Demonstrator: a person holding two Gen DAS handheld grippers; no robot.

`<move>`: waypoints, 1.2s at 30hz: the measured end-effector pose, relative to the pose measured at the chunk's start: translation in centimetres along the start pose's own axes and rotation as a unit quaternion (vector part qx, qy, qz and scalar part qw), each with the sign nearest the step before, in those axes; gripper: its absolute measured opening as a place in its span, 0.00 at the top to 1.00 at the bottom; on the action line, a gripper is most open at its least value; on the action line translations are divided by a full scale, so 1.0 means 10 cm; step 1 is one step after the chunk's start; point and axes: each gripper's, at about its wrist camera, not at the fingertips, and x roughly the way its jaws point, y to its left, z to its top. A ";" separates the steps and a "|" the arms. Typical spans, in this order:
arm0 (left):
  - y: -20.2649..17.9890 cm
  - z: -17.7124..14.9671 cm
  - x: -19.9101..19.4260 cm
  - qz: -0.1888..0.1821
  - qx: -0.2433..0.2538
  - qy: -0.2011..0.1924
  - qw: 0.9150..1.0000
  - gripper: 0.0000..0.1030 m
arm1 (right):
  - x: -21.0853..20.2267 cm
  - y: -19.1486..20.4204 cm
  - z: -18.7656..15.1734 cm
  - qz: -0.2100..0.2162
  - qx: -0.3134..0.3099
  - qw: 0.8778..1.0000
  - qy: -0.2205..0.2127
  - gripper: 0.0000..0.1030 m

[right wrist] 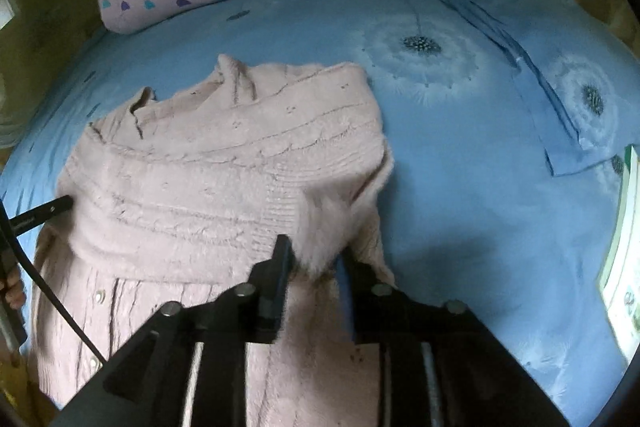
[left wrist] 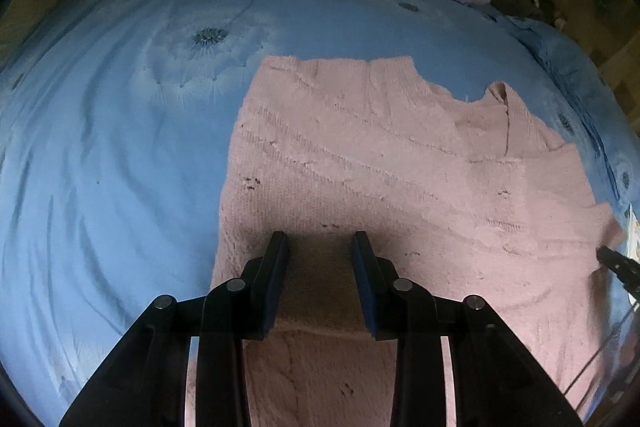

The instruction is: Fold small clothes

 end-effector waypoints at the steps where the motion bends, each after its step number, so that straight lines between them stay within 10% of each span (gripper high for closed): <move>1: 0.00 0.00 0.00 0.000 0.000 -0.001 1.000 0.74 | -0.06 0.00 0.01 -0.007 -0.006 1.000 -0.005 0.56; 4: 0.02 0.00 0.02 -0.003 -0.006 -0.003 1.000 0.74 | -0.20 0.06 0.10 -0.035 -0.025 0.999 -0.031 0.40; 23: -0.02 -0.01 0.03 0.014 0.010 -0.018 1.000 0.74 | 0.59 0.72 0.42 -0.014 -0.166 0.985 0.038 0.40; 28: -0.01 0.00 0.04 0.018 0.005 -0.025 1.000 0.74 | 0.50 0.75 0.36 0.012 -0.168 0.985 0.044 0.91; 36: 0.05 0.08 0.06 0.049 -0.011 -0.070 0.996 0.74 | 0.17 0.69 0.53 -0.009 -0.156 0.988 -0.012 0.96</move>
